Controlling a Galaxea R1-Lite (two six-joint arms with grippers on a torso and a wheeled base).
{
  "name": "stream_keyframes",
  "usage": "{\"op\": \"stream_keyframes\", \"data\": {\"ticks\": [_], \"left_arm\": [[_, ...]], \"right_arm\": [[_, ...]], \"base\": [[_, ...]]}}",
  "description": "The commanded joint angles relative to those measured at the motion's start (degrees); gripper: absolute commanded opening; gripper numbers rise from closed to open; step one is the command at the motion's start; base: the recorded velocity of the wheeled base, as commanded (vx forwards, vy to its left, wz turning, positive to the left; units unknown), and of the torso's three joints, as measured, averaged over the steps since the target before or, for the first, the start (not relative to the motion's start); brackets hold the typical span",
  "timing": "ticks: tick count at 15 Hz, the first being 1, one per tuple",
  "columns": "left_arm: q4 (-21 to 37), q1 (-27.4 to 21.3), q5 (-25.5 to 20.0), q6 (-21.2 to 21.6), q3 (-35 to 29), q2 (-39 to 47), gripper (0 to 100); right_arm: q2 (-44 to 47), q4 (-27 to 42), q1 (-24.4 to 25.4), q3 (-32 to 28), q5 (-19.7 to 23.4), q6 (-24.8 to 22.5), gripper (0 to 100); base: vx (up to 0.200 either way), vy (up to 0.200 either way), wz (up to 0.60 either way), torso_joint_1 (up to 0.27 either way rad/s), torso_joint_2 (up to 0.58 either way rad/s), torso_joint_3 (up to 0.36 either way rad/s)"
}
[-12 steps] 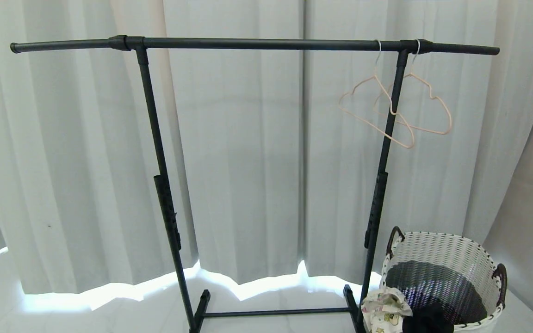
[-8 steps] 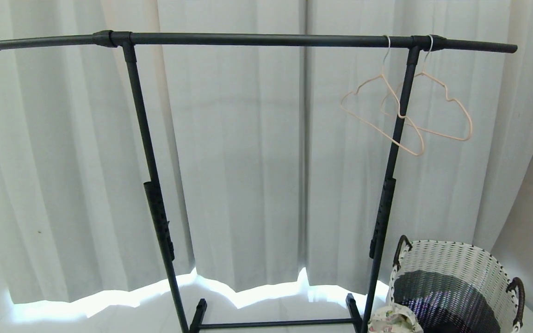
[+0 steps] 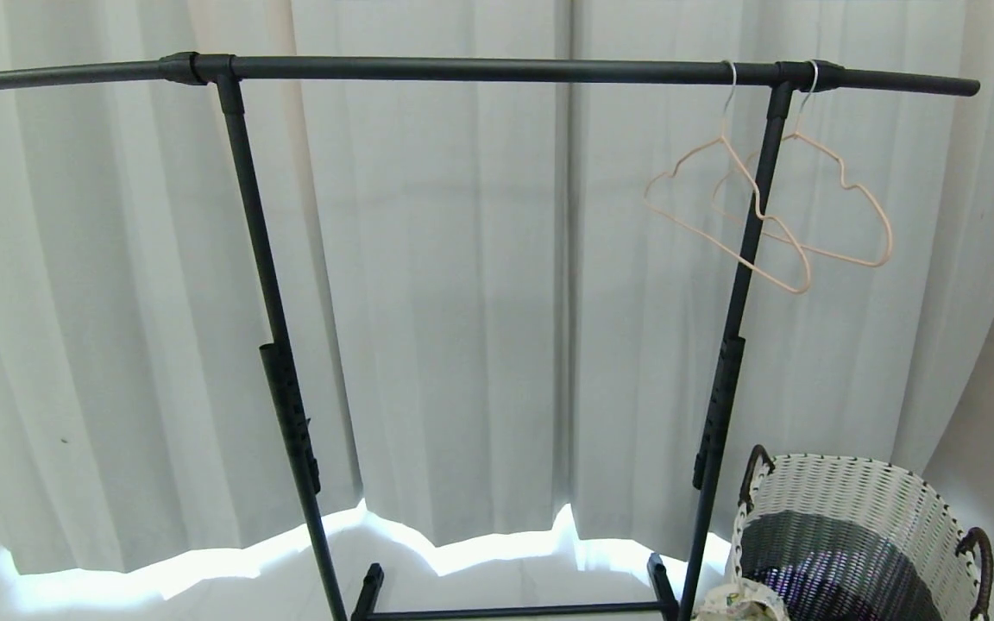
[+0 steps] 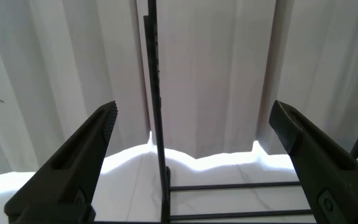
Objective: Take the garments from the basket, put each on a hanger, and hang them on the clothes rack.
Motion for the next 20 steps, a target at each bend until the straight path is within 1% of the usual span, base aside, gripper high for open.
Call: {"op": "stream_keyframes", "data": {"ticks": [1,2,3,4,5,7,9,11,13,15,17,20], "left_arm": [[0.0,0.0,0.0,0.0,0.0,0.0,100],[0.0,0.0,0.0,0.0,0.0,0.0,100],[0.0,0.0,0.0,0.0,0.0,0.0,100],[0.0,0.0,0.0,0.0,0.0,0.0,100],[0.0,0.0,0.0,0.0,0.0,0.0,100],[0.0,0.0,0.0,0.0,0.0,0.0,100],[0.0,0.1,0.0,0.0,0.0,0.0,100],[0.0,0.0,0.0,0.0,0.0,0.0,100],[0.0,0.0,0.0,0.0,0.0,0.0,100],[0.0,0.0,0.0,0.0,0.0,0.0,100],[0.0,0.0,0.0,0.0,0.0,0.0,100],[0.0,0.0,0.0,0.0,0.0,0.0,100]], "right_arm": [[5.7,0.2,1.9,-8.6,1.7,2.8,100],[11.0,0.3,3.6,-11.3,1.8,2.3,100],[17.1,0.6,5.4,-12.9,1.9,-0.9,100],[21.6,0.9,6.2,-13.2,1.7,-4.2,100],[32.3,0.9,6.3,-14.0,1.6,-11.4,100],[48.3,-0.6,6.3,-15.8,1.6,-20.5,100],[60.9,-5.3,6.8,-14.7,1.6,-25.8,100],[70.4,-10.7,7.9,-12.7,1.6,-30.1,100],[77.5,-15.2,9.0,-11.0,1.6,-33.4,100],[82.3,-16.7,10.6,-10.1,1.6,-35.1,100],[86.1,-16.8,12.0,-9.8,1.6,-35.2,100],[92.0,-18.8,12.0,-9.9,1.1,-35.2,100]], "base": [[0.000,0.000,0.00,0.000,0.00,0.000],[0.000,0.000,0.00,0.000,0.00,0.000],[0.000,0.000,0.00,0.000,0.00,0.000],[0.000,0.000,0.00,0.000,0.00,0.000],[0.000,0.000,0.00,0.000,0.00,0.000],[0.000,0.000,0.00,0.000,0.00,0.000],[0.000,0.000,0.00,0.000,0.00,0.000],[0.000,0.000,0.00,0.000,0.00,0.000],[0.000,0.000,0.00,0.000,0.00,0.000],[0.000,0.000,0.00,0.000,0.00,0.000],[0.000,0.000,0.00,0.000,0.00,0.000],[0.000,0.000,0.00,0.000,0.00,0.000]]}}
